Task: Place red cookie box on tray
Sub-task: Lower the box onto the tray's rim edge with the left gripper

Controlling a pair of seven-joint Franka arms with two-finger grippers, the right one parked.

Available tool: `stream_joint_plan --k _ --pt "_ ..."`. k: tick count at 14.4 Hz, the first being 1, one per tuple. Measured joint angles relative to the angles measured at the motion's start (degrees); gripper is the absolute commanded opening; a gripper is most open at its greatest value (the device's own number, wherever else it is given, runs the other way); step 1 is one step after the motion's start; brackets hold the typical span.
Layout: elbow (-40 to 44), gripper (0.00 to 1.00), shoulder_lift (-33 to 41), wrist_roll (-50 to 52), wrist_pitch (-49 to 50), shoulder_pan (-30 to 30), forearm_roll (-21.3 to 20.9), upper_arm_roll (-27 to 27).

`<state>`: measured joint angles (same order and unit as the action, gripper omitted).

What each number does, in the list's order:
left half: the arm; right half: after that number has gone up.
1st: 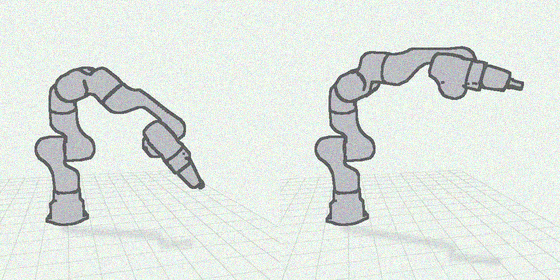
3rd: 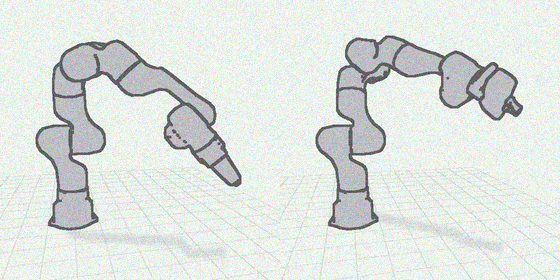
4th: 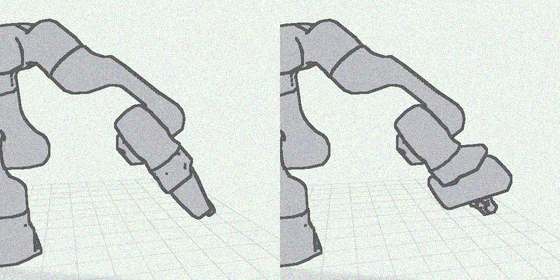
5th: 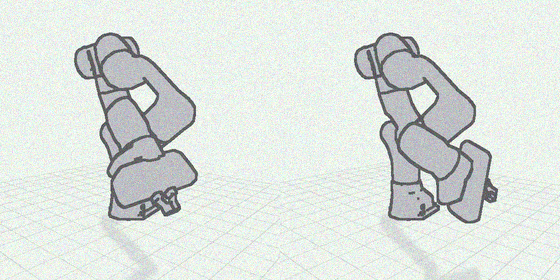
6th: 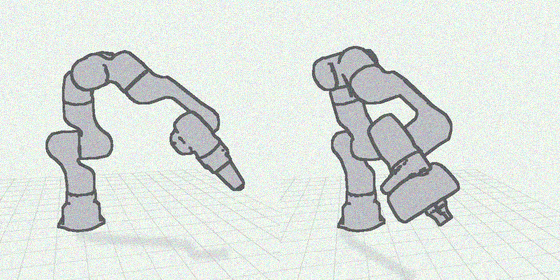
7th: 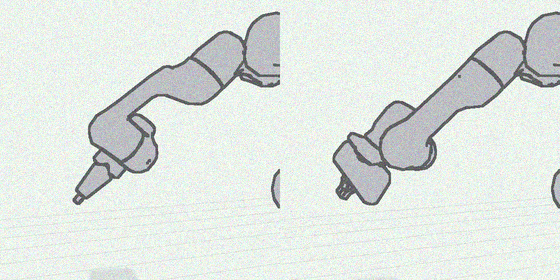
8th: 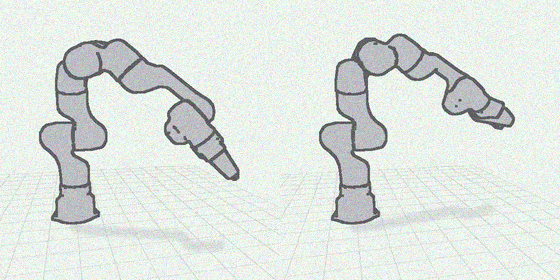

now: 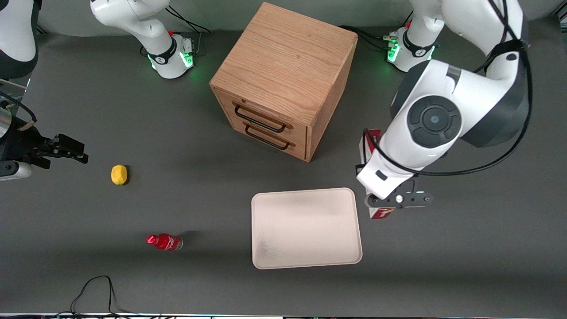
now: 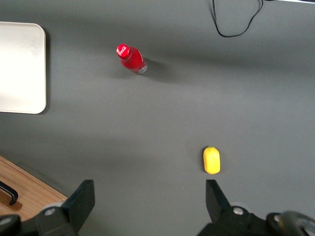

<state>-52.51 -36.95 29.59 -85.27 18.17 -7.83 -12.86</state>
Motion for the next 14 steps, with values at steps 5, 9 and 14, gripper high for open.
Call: stream_joint_plan --k 5,9,14 --pt "3.6 0.0 -3.3 1.7 -1.3 0.3 -0.2 0.2" --pt "0.8 0.0 -8.5 1.7 -9.3 0.3 -1.8 0.1" --pt "-4.0 0.0 -14.5 1.7 -19.2 0.5 -5.3 0.0"
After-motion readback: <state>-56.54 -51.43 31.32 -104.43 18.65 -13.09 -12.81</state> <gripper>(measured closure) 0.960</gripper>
